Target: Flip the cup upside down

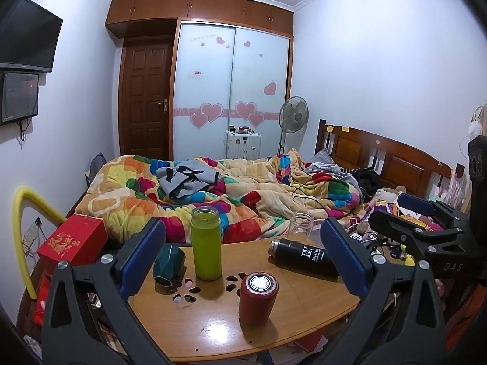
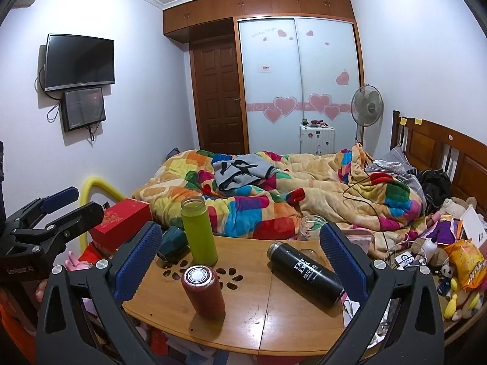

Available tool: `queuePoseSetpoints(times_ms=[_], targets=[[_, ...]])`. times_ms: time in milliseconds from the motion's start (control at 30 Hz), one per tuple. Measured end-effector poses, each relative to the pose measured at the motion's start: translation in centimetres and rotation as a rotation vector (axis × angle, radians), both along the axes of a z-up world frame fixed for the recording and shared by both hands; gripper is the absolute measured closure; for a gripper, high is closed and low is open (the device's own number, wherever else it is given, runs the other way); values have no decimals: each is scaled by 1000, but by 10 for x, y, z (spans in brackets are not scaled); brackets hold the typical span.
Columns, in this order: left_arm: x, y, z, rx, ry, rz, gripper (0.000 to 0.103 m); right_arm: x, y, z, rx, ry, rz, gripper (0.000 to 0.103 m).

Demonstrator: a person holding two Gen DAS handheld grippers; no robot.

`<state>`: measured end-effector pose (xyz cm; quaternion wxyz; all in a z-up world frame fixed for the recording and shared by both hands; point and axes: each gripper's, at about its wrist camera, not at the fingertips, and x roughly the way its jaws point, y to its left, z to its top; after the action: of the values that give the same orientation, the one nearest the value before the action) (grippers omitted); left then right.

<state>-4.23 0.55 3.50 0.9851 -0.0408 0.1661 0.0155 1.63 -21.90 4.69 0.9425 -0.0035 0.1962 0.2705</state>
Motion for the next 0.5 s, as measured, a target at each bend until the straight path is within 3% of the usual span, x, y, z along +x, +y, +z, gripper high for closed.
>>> queuePoseSetpoints(times_ms=[500], targets=[[1, -3, 2, 10, -5, 2, 0, 1, -3, 1, 9, -1, -2, 0]])
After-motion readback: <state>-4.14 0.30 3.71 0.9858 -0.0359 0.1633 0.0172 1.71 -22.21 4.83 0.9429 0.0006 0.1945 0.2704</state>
